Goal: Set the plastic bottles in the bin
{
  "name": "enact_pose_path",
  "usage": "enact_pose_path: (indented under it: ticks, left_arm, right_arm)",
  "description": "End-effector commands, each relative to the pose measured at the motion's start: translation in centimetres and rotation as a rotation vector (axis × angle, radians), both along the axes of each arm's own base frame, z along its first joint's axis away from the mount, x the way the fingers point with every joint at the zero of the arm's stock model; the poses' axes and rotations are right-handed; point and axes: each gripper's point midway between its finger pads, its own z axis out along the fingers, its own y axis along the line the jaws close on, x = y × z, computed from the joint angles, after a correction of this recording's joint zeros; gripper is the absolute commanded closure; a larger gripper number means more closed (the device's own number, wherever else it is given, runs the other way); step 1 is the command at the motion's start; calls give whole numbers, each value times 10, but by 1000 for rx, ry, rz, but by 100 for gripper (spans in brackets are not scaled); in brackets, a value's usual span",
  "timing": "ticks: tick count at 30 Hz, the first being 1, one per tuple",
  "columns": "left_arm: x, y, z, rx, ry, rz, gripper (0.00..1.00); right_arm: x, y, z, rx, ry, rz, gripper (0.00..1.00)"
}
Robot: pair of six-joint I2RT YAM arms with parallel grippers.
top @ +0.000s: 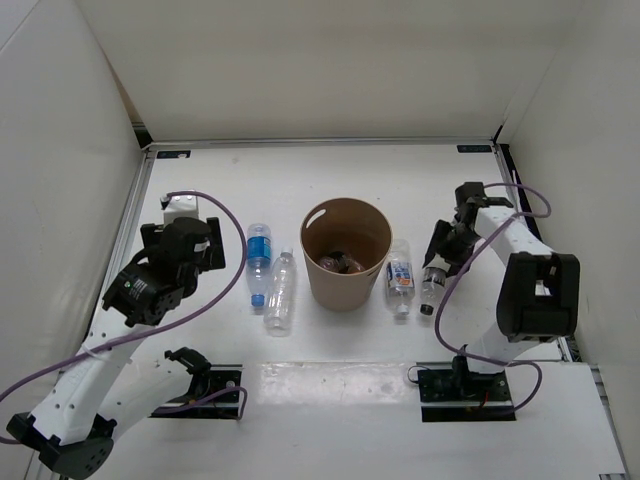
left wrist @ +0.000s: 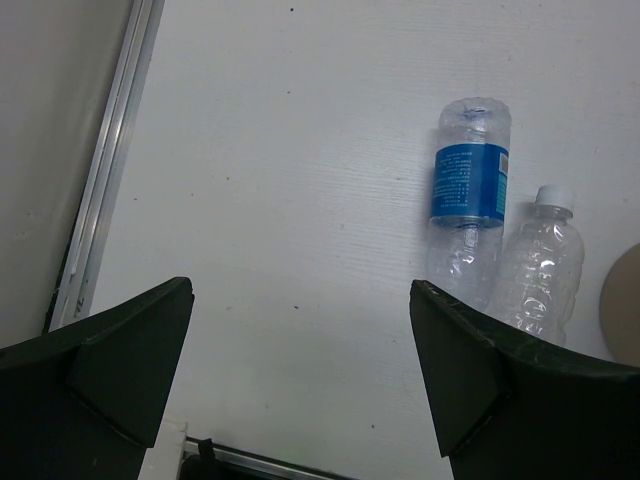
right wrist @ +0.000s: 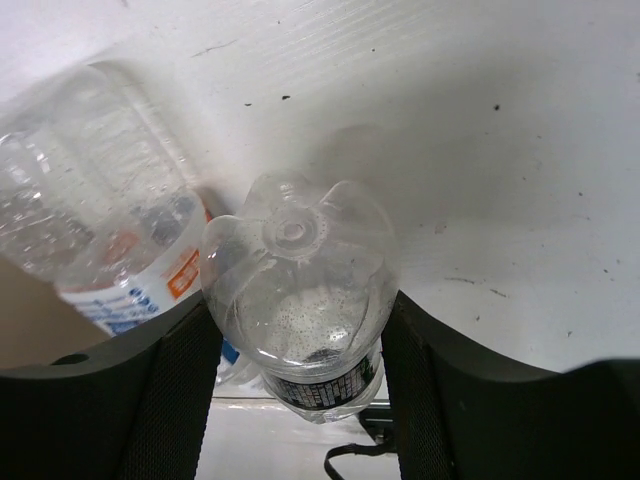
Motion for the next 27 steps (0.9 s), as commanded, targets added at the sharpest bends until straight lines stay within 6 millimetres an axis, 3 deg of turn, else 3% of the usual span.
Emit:
enact_pose_path:
  ticks: [1, 4, 8, 9, 11, 14, 15, 16, 17, 18, 19, 21, 22, 24, 26, 27]
  left_arm:
    - [-2, 6, 3, -4, -21, 27, 0]
    - [-2, 6, 3, -3, -22, 28, 0]
    - [0, 5, 3, 1, -18, 25, 0]
    - [0, 5, 2, 10, -12, 27, 0]
    - [1, 6, 1, 15, -8, 29, 0]
    - [0, 6, 1, 19, -5, 28, 0]
    - [1, 6, 1, 18, -6, 28, 0]
    - [0, 6, 0, 18, -6, 28, 0]
    - [1, 6, 0, 22, -5, 31, 0]
    - [2, 6, 1, 23, -8, 32, 0]
    - [2, 6, 1, 25, -6, 31, 0]
    - [2, 7, -1, 29, -2, 36, 0]
    - [3, 6, 0, 31, -1, 34, 0]
    - [3, 7, -2, 36, 4, 37, 0]
    - [3, 7, -2, 38, 3, 39, 0]
    - [3, 8, -2, 38, 1, 41, 0]
  right_arm:
    - [-1, -5, 22, -7, -55, -42, 74]
    - [4, -15, 47, -61, -126, -81, 79]
    - [17, -36, 129, -58, -378, -160, 91]
    - [19, -42, 142, -63, -416, -171, 94]
    - [21, -45, 195, -69, -573, -178, 96]
    - [20, -40, 250, -97, -724, -164, 99]
    - [21, -31, 273, -89, -790, -137, 100]
    - [20, -13, 283, -67, -815, -83, 100]
    - [20, -8, 302, -81, -862, -75, 100]
    - [23, -4, 308, -102, -879, -64, 100]
    - [15, 34, 322, -55, -922, 56, 100]
    - [22, 46, 342, -109, -1006, 63, 100]
    - [15, 76, 342, -93, -1025, 169, 100]
    - [6, 113, 351, -103, -1092, 260, 100]
    - [1, 144, 350, -92, -1111, 338, 100]
    - [2, 149, 346, -98, -1109, 358, 100]
